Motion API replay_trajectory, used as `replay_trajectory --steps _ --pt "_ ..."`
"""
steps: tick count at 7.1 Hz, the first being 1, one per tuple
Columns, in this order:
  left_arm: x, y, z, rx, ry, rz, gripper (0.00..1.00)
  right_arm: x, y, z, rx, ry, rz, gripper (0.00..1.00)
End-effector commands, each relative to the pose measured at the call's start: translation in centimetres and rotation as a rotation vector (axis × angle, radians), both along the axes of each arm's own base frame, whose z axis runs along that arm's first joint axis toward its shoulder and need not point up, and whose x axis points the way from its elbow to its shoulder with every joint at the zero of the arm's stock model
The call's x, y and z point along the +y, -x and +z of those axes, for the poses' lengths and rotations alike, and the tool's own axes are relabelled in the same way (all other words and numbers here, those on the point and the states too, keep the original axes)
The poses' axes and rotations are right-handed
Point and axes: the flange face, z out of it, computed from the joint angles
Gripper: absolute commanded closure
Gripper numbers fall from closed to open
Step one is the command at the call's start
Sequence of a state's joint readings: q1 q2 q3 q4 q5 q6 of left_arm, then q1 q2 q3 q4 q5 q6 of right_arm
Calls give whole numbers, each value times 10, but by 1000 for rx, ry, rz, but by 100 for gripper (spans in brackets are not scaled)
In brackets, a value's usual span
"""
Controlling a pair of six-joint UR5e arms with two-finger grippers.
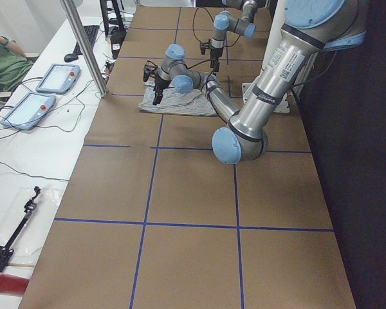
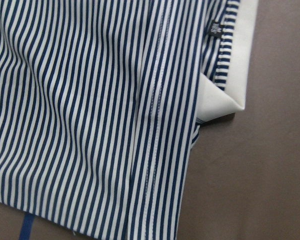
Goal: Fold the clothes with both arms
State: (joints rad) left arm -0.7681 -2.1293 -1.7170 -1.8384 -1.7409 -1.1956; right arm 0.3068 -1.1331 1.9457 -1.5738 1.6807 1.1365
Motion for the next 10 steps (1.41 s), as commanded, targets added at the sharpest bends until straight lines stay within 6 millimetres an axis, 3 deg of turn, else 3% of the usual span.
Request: replay_trajectory --steps 1,3,7,8,9,10 --pt "10 3 4 -1 7 12 0 19 30 10 64 -114 -78 12" --pt "10 3 6 -4 9 12 0 27 36 14 80 -149 -111 46" --pt "9 1 10 -8 15 13 0 22 38 13 124 -244 -126 46" --pt "8 0 11 -11 17 13 0 21 40 2 110 -255 -117 46" --pt "8 -1 12 -11 17 15 0 20 41 -4 101 -258 -116 52" --pt "8 -2 13 -10 16 15 0 20 42 -3 103 -257 -116 67"
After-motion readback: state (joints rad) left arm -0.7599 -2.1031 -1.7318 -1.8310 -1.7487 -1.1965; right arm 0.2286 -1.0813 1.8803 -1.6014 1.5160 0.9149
